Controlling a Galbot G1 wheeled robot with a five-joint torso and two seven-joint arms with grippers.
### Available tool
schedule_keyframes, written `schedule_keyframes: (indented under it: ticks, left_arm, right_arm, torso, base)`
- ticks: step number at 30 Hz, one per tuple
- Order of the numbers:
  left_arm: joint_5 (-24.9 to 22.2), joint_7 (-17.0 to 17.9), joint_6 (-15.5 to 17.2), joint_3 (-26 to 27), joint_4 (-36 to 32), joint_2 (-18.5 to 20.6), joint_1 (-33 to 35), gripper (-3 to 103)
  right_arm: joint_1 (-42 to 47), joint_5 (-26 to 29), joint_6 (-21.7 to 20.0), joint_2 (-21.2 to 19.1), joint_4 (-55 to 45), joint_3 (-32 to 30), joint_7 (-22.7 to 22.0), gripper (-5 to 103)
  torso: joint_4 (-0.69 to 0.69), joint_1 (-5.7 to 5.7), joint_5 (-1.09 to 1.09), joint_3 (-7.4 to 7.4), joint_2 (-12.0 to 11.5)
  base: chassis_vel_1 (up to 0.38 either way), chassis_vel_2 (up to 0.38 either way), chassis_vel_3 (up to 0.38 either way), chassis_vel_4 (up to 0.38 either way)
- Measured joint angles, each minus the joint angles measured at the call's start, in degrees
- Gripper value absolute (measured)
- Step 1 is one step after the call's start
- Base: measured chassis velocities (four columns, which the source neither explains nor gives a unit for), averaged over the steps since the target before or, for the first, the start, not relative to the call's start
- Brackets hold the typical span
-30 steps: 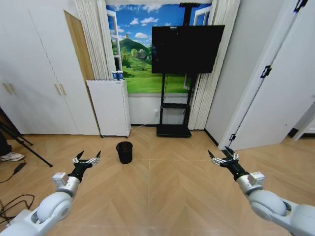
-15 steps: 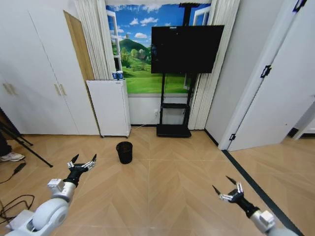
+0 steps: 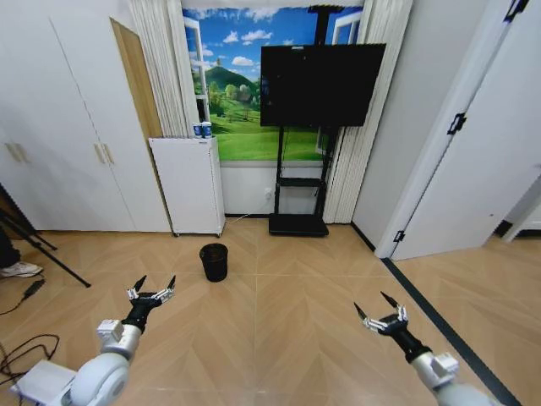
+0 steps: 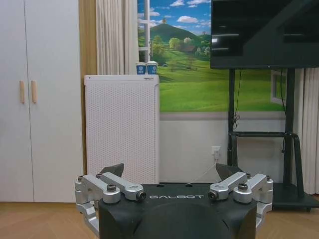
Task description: Pick up the trash bin and place the garbage on the floor into it.
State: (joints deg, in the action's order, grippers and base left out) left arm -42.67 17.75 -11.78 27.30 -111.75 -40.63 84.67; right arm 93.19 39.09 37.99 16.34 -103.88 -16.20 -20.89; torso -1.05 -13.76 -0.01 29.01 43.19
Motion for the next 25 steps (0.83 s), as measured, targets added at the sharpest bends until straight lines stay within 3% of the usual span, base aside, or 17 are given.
schedule_keyframes:
  ticks: [3,5,8,25]
  left_arm:
    - [0.0,0.2,0.3,0.0,-0.1,-0.1,0.0,100]
    - [0.0,1.3,3.0,0.7,-0.3,-0.1,0.3,100]
    - [0.0,1.4,3.4,0.8,-0.3,0.0,0.3,100]
    - [0.0,1.5,3.4,0.9,-0.4,0.0,0.3,100]
  right_arm:
    - [-1.3,1.2,-0.2,-1.5,-0.5,0.3,-0.4,100]
    - [-1.9,1.3,-1.5,-2.1,-1.0,0.8,-2.4,100]
    - [-1.9,1.2,-1.7,-2.2,-1.0,0.9,-2.8,100]
    - [-1.9,1.0,-1.7,-2.1,-0.9,0.9,-2.8,100]
  torso:
    - [-0.01,0.00,-0.02,0.00,0.0]
    - [-0.04,0.00,0.02,0.00,0.0]
    - [-0.04,0.00,0.02,0.00,0.0]
    - [-0.03,0.00,0.01,0.00,0.0]
  base:
    - [0.000,0.000,0.000,0.000]
    - [0.000,0.000,0.000,0.000]
    - [0.000,0.000,0.000,0.000]
    - [0.000,0.000,0.000,0.000]
